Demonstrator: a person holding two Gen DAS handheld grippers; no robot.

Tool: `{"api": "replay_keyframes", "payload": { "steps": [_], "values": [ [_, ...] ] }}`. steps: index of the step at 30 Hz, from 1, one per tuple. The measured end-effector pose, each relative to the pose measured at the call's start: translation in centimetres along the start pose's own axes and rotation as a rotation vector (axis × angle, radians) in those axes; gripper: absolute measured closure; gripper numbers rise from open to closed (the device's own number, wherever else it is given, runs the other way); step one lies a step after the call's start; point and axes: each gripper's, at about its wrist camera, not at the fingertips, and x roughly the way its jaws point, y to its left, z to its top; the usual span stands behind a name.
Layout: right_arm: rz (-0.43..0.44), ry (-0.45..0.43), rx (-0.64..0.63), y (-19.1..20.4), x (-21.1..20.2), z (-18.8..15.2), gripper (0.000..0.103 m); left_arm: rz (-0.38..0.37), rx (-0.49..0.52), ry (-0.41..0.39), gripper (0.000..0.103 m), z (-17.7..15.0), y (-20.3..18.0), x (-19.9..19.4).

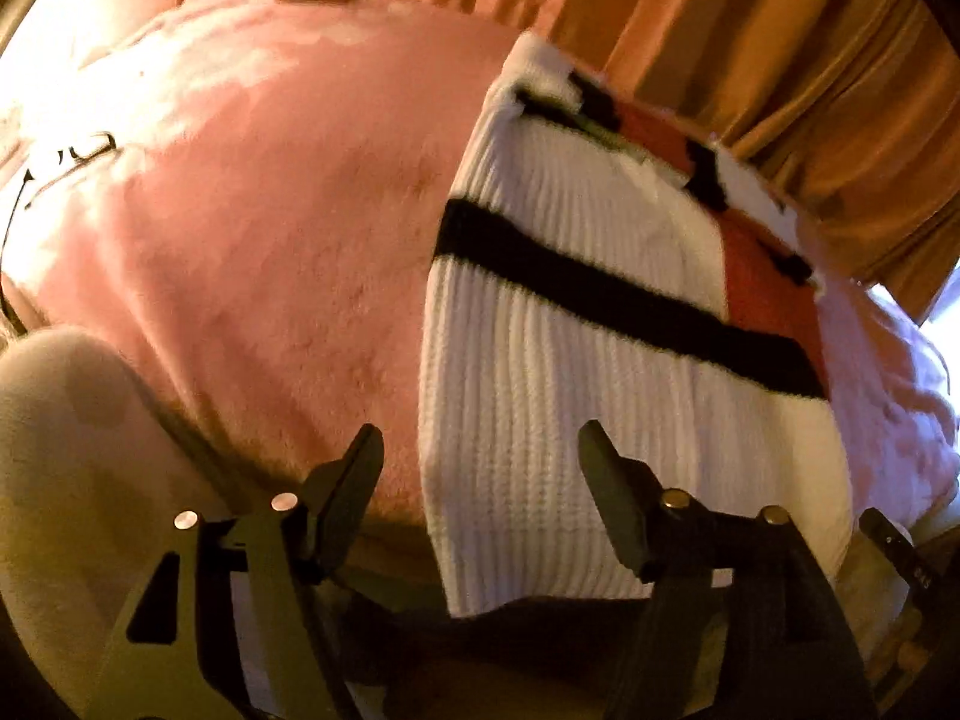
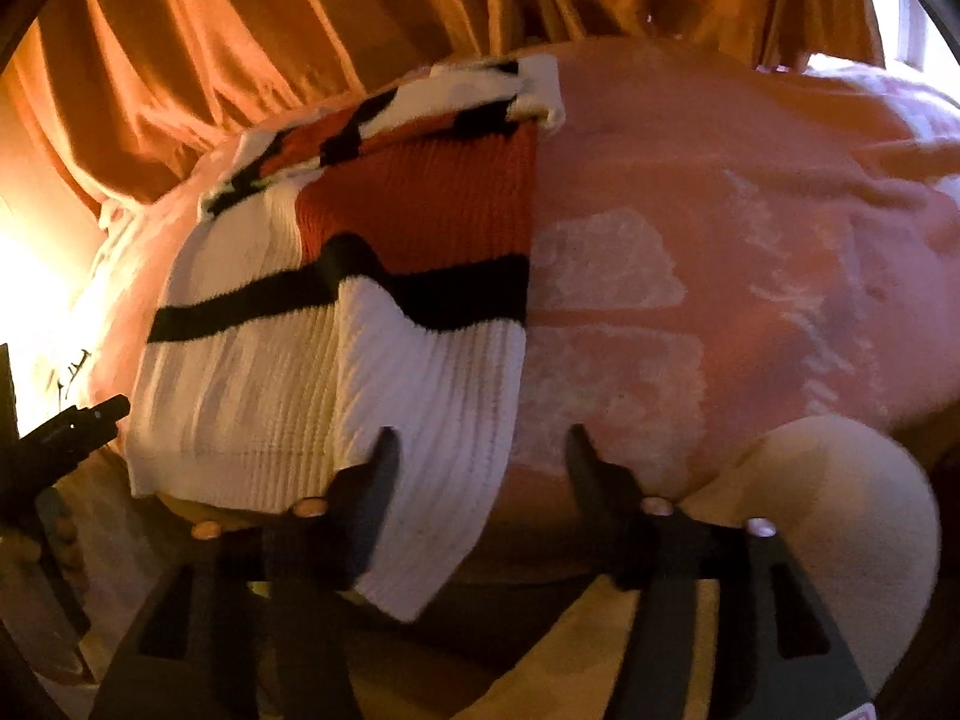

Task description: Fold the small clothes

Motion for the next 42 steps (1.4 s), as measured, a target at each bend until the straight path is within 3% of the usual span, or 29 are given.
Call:
{"api": "replay_keyframes", "payload": {
  "steps": [2,5,6,7,8,11,13,18,21,25,28,30,31,33,34,36,37,38,42],
  "values": [
    [0.027,0.041,0.024,0.0,1.2,-0.1,0.044,-0.043,-0.021,0.069,0.037,-0.2,0.0,1.2],
    [0.102,0.099,0.099,-0.5,2.6,-0.4,0.044,-0.063,-0.001,0.072,0.04,-0.3,-0.6,1.4],
    [0.137,0.118,0.12,-0.5,3.0,-0.6,0.056,-0.067,-0.003,0.071,0.046,-0.2,-0.8,1.4],
    [0.171,0.131,0.129,-0.5,3.3,-0.8,0.074,-0.113,-0.013,0.088,0.073,0.1,-0.8,1.7],
    [0.216,0.132,0.156,-0.5,3.3,-0.8,0.098,-0.15,-0.029,0.104,0.095,0.3,-0.7,1.8],
    [0.27,0.04,0.159,-0.1,0.7,0.4,0.099,-0.293,-0.117,0.075,0.097,2.0,-0.3,-0.5],
    [0.303,-0.061,0.146,0.2,-2.3,2.5,0.099,-0.353,-0.103,-0.012,0.097,3.8,-0.8,-3.6],
    [0.304,-0.301,0.022,1.5,-7.7,10.8,0.099,-0.384,0.011,-0.232,0.097,10.6,-3.5,-9.1],
    [0.266,-0.378,-0.038,1.9,-6.8,16.9,0.099,-0.33,0.076,-0.34,0.097,14.6,-5.5,-9.8],
    [0.244,-0.365,-0.02,1.4,-1.5,24.9,0.099,-0.203,0.125,-0.443,0.097,21.5,-7.7,-7.0],
    [0.229,-0.293,0.054,0.2,5.0,30.2,0.098,-0.113,0.106,-0.441,0.097,26.6,-9.2,-1.8],
    [0.217,-0.212,0.093,0.0,9.6,32.4,0.094,-0.061,0.103,-0.398,0.097,29.0,-9.4,1.8],
    [0.176,-0.167,0.11,-0.3,12.2,33.1,0.092,-0.083,0.084,-0.343,0.096,29.8,-9.1,3.8],
    [0.102,-0.152,0.084,-0.4,14.2,33.4,0.087,-0.111,0.078,-0.32,0.096,29.7,-8.7,4.7],
    [0.087,-0.152,0.059,-0.5,14.5,33.1,0.083,-0.134,0.102,-0.314,0.092,28.7,-8.3,4.6],
    [0.08,-0.179,0.033,-0.6,13.8,32.2,0.062,-0.173,0.18,-0.264,0.076,26.0,-7.8,4.6],
    [0.079,-0.2,0.014,-0.6,12.9,31.3,0.06,-0.178,0.209,-0.241,0.057,24.8,-7.6,4.7],
    [0.083,-0.209,0.0,-0.8,12.5,30.8,0.06,-0.178,0.244,-0.205,0.046,23.0,-7.3,4.9],
    [0.076,-0.229,-0.05,-0.4,10.9,28.3,0.05,-0.152,0.3,-0.044,0.043,18.8,-7.3,8.7]
  ]
}}
